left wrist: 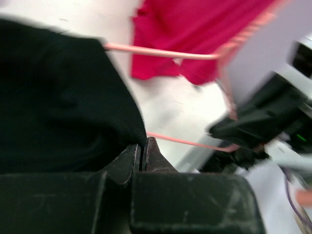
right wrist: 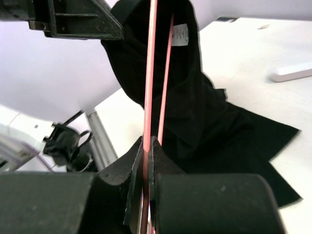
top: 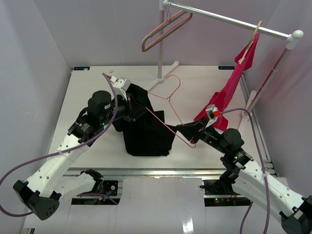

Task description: Place the t-shirt on the hanger

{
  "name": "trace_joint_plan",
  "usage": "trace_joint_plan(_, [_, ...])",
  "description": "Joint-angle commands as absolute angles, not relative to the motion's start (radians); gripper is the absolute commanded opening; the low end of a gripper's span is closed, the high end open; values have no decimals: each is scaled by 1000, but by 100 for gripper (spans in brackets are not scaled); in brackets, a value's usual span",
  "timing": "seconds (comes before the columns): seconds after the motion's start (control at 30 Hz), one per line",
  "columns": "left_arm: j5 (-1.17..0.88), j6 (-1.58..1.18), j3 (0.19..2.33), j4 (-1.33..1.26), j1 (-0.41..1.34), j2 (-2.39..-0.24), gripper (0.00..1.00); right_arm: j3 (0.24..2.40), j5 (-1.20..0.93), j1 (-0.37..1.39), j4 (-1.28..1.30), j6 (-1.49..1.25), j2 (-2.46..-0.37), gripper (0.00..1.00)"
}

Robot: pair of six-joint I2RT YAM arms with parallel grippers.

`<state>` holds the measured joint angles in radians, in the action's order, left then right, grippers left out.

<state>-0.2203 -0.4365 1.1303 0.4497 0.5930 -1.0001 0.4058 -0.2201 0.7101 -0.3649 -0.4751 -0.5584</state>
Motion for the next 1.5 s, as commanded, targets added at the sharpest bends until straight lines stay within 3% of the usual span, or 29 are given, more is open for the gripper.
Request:
trace_joint_plan(0.0, [51,-382,1229,557,595,-1026,0,505,-28,712,-159,-431,-447,8])
trace_joint_plan(0.3, [122,-377,1239,530,594,-1137,0,546,49,710,-1,-403,-411,8])
trace_joint_plan(0.77, [175,-291,1336,532,594,-1223,0,561,-274,712,-17,-418,-506,8])
trace_joint_plan(0.97, [84,-281,1311,499,594,-1224,0,514,-381,710,-190,-424,-549,8])
trace_joint_plan(1.47, [-275,-276,1267,381,594,-1131,0,549,-452,712,-485,-480,-922,8])
